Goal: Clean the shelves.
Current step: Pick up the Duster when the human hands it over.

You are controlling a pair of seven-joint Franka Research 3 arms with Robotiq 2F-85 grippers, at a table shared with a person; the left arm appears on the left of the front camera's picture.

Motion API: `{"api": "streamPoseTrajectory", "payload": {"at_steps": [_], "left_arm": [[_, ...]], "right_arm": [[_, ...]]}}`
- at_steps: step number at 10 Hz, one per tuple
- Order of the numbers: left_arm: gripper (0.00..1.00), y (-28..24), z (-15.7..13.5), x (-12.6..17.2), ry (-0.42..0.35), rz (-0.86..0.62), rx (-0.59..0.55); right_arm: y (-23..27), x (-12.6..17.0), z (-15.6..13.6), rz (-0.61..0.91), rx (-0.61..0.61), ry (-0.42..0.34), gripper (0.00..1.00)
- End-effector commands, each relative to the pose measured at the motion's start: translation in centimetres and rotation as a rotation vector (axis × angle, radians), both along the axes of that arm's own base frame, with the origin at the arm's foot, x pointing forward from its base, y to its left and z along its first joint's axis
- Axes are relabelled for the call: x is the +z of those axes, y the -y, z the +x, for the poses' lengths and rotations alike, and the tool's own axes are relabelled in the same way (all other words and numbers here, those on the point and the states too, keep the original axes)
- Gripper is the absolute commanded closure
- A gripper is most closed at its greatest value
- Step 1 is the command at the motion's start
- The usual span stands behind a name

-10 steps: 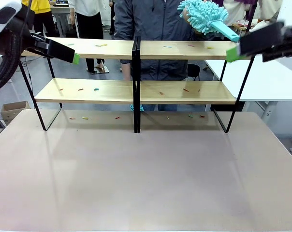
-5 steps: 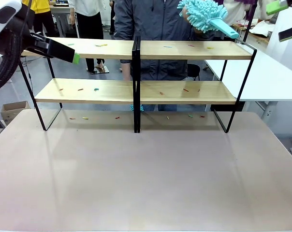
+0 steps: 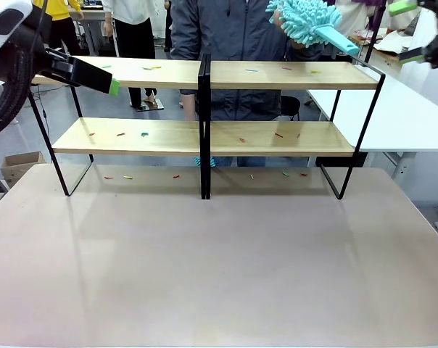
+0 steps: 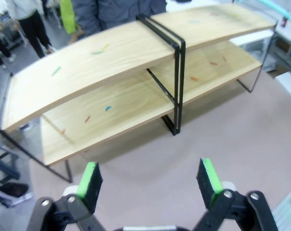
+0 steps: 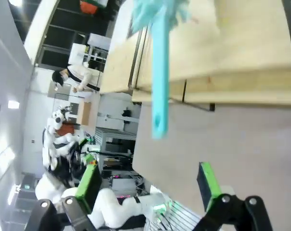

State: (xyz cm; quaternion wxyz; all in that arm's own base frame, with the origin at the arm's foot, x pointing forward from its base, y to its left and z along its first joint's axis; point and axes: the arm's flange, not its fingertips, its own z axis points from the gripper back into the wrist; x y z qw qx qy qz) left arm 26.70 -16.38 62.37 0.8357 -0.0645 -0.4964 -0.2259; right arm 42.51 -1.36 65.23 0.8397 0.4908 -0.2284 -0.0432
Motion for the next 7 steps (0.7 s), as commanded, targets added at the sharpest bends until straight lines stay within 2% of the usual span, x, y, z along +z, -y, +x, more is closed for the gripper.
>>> {"api": "streamPoseTrajectory", "payload": {"at_steps": [1, 2, 4, 7], "left_arm": [[0.0, 0.0, 0.0, -0.1, 0.009, -0.004, -0.003], [0.0, 0.0, 0.0, -0.1, 0.009, -0.004, -0.003], [0.0, 0.0, 0.0, -0.1, 0.009, -0.004, -0.003], [0.0, 0.0, 0.0, -0.1, 0.009, -0.004, -0.003]], "right_arm": [[-1.0, 0.6, 7.7, 0.079, 0.048, 0.011, 0.0], [-1.6, -0.1, 9.4, 0.171, 0.091, 0.019, 0.0], [-2.1, -1.4, 11.3, 0.206, 0.072, 0.014, 0.0], [-1.9, -2.1, 11.0, 0.208, 0.088, -0.009, 0.0]]}}
